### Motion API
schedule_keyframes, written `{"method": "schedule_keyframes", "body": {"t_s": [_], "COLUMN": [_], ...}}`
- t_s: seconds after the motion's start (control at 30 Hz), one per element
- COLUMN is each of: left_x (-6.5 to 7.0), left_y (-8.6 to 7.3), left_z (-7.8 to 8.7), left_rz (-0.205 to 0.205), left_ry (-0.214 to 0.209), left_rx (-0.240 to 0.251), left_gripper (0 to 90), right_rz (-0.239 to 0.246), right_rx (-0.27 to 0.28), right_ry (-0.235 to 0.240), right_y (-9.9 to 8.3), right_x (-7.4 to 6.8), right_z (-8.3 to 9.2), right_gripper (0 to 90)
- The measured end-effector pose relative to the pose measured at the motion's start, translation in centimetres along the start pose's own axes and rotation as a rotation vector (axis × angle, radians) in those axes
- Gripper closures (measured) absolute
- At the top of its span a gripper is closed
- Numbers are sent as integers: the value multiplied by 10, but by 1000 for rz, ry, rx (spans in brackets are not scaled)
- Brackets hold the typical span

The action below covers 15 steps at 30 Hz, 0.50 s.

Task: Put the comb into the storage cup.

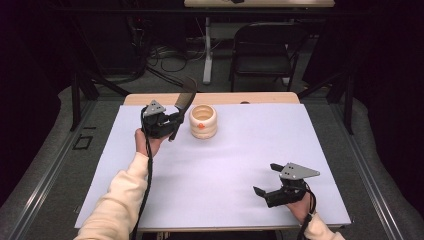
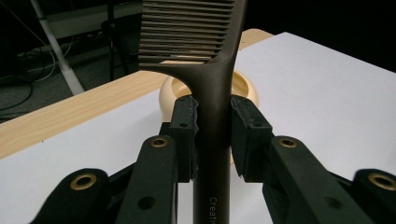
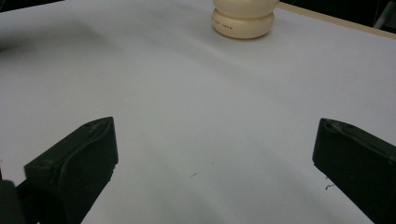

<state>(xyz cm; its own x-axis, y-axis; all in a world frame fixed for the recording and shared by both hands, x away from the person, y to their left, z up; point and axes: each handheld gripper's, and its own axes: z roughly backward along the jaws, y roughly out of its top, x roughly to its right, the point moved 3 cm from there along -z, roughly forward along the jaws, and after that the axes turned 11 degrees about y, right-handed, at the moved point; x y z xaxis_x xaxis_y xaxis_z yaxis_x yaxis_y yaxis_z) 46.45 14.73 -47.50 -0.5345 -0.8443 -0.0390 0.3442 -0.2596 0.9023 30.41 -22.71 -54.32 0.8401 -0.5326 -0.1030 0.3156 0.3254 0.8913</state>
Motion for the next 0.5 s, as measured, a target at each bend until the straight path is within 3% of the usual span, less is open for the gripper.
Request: {"method": "schedule_keyframes", "body": {"t_s": [0.5], "left_x": [3], "left_y": [13], "left_z": [-9], "left_rz": [5], "left_ry": [-8], "left_rx": [24], "left_gripper": [723], "right_rz": [4], "right_rx": [3], "right_ry": [-1], "right_y": [0], "right_x": [0], "right_z": [0], "right_gripper": [0]}}
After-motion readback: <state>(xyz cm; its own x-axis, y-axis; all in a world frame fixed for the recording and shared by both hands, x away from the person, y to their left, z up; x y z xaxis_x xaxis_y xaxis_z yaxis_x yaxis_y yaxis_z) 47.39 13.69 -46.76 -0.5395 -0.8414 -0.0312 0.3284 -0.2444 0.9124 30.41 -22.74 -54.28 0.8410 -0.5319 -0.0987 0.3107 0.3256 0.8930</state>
